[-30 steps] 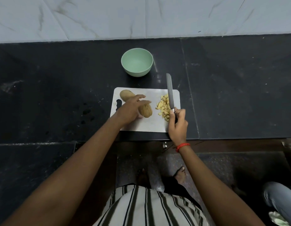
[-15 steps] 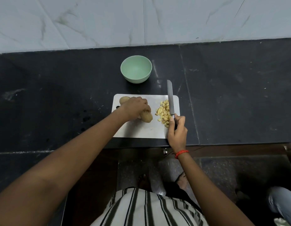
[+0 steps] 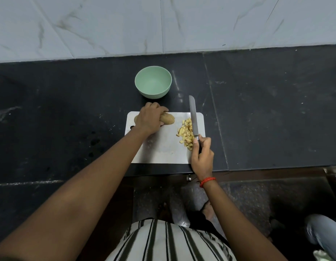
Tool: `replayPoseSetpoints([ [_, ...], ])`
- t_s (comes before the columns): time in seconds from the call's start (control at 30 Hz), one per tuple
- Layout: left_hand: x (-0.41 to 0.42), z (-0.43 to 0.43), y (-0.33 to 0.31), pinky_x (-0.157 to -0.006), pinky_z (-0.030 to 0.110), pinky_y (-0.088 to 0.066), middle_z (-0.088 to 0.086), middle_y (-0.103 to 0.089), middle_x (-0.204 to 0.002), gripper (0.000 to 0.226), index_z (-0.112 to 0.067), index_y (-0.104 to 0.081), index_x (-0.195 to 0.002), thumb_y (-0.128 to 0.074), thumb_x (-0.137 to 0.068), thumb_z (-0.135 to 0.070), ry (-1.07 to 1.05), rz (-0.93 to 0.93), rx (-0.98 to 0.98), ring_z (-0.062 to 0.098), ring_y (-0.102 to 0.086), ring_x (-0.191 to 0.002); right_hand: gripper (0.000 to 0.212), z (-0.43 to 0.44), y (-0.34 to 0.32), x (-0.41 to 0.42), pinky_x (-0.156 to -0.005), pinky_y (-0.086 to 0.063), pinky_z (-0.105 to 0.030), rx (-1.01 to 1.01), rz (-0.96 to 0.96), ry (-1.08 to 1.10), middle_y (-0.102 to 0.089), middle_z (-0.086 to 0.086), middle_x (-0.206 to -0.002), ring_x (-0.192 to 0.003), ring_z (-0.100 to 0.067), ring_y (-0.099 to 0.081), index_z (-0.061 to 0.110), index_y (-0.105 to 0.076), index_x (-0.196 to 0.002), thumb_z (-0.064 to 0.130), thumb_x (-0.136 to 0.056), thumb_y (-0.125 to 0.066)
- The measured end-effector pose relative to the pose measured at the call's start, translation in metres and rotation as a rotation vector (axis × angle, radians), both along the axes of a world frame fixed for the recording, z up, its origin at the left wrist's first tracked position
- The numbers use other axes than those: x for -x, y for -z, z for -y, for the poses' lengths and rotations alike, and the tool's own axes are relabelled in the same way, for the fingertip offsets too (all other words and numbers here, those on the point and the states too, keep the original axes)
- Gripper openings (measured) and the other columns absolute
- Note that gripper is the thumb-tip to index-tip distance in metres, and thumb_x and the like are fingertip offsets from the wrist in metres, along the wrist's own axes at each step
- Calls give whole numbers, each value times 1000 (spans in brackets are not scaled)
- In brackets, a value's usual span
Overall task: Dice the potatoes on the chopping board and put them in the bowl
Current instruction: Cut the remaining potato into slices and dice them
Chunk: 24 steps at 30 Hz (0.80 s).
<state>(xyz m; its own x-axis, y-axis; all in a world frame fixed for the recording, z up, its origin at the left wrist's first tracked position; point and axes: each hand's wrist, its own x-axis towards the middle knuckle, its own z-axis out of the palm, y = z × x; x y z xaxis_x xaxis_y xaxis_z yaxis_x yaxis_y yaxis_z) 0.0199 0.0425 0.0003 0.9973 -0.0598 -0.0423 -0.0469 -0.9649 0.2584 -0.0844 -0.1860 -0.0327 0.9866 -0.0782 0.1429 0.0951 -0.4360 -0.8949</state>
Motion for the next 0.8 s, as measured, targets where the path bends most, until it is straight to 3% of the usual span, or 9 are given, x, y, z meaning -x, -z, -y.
replayPoseSetpoints([
  [0.07,16,0,3,-102,42,-45,0,-57,-130,64,-28,-60,-137,-84,-78,-26,-117,140,186,25,-48,-123,8,0,0,0,-53,-44,-29,-2,4,-3,-58,14,-74,-66,-6,-59,20,-45,-102,26,-106,-47],
  [0.17,47,2,10,-106,33,-41,-1,-53,-136,65,-25,-55,-138,-80,-79,-25,-429,405,384,20,-45,-126,8,1,-1,-1,-52,-42,-24,-5,12,-8,-57,12,-73,-64,-6,-58,18,-46,-102,24,-106,-48],
  [0.27,71,-2,25,-106,34,-40,6,-48,-143,74,-18,-47,-145,-81,-80,-26,-567,428,500,26,-42,-133,6,0,-1,-1,-52,-43,-26,-14,13,-8,-57,10,-72,-64,-8,-58,19,-45,-101,23,-106,-48],
  [0.4,77,-16,45,-108,35,-40,8,-47,-147,81,-14,-43,-151,-81,-83,-40,-533,325,530,25,-41,-135,5,-2,-4,-1,-52,-41,-19,-17,18,-13,-57,10,-73,-66,-5,-58,18,-46,-101,20,-105,-48],
  [0.63,76,-18,49,-101,38,-49,3,-53,-134,66,-16,-59,-138,-82,-80,-36,-459,349,484,20,-46,-123,6,-3,0,-1,-52,-40,-13,-16,4,12,-59,9,-74,-68,-5,-61,16,-48,-101,20,-105,-49],
  [0.8,114,4,43,-104,36,-47,-2,-52,-136,65,-19,-60,-135,-78,-79,-46,-199,251,488,14,-46,-127,8,-5,0,-1,-54,-39,-10,1,1,25,-58,11,-76,-70,-3,-60,16,-47,-100,23,-105,-48],
])
